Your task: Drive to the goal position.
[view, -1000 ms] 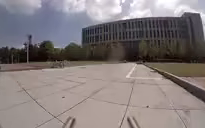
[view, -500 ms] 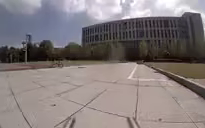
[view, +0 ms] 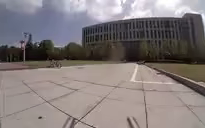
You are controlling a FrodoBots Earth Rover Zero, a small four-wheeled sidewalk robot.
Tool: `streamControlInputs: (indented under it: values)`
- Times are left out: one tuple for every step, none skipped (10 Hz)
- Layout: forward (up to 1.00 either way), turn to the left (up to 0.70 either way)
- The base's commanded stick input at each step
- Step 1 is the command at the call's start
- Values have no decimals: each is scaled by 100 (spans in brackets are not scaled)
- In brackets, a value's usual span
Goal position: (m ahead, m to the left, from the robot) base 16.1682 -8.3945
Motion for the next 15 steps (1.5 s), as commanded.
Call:
streamControlInputs:
  values:
    - [70, 0]
    - [70, 0]
    - [70, 0]
    - [70, 0]
    - [70, 0]
    - [70, 0]
    - [70, 0]
    - [70, 0]
    - [70, 0]
    - [70, 0]
    - [70, 0]
    - [70, 0]
    - [70, 0]
    - [70, 0]
    - [70, 0]
